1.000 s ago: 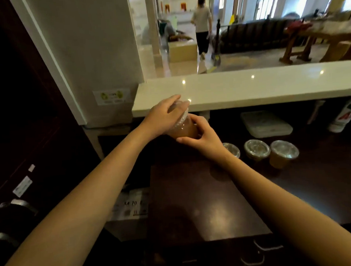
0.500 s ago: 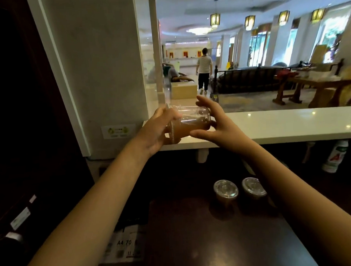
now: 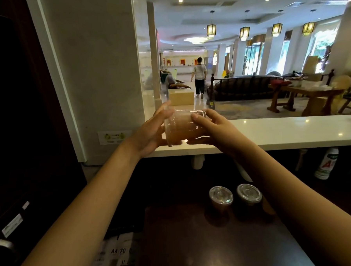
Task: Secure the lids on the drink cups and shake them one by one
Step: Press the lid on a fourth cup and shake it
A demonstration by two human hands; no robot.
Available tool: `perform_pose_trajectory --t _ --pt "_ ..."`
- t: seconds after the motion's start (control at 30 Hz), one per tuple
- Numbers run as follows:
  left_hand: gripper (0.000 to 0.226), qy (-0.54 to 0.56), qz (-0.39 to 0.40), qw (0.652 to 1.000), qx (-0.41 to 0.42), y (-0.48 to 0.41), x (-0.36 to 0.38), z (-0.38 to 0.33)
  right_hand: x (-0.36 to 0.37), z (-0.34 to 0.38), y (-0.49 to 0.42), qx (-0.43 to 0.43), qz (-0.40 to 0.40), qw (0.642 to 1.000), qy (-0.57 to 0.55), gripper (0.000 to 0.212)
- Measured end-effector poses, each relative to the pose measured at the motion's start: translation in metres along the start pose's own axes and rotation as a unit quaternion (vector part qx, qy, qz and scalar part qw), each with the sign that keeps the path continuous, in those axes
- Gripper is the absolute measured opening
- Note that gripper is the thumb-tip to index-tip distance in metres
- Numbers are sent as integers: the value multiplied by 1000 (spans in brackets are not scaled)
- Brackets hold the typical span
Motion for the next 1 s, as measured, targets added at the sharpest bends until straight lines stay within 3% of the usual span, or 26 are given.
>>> perform_pose_trajectory --t 0.07,0.17,0.3,0.43,0.5,0.6,0.7,0.8,0.83,0.9,1.0 --pt "50 30 24 997 -63 -1 1 1 -1 1 0 -31 1 1000 -1 35" --pt "59 42 18 997 -67 -1 3 -2 -2 6 -1 -32 2 999 -17 40" --pt "88 -31 -23 999 26 -2 3 -8 -4 5 -4 17 22 997 -72 39" --pt "83 -153 -41 970 183 5 5 -14 0 6 -2 87 42 995 -4 61" --pt "85 -155 -9 965 210 5 3 -14 1 9 -1 88 29 996 3 53" --pt "96 -117 35 982 142 2 -5 -8 -2 11 -2 55 -6 998 -12 33" --pt "103 37 65 997 14 -2 -10 -1 -2 9 -2 -14 7 1000 3 34" --pt "55 94 61 992 -55 -1 -8 3 1 9 0 -83 34 994 60 51" --pt "47 82 44 994 -61 0 -7 5 2 9 0 -93 36 993 70 55" --pt "59 56 10 998 -36 -3 -8 7 2 6 -3 -86 37 995 42 56" --pt "71 -41 -36 997 47 -4 -8 5 3 -1 -11 6 17 999 -49 39"
Point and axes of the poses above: each hand's wrist, its own y-axis away from the middle knuckle, its own x-axis out of the palm, z = x × y, the point moved 3 cm from there along -y, towards the middle knuckle, and after that the axes turned 6 degrees about -z, right-handed, at the moved point
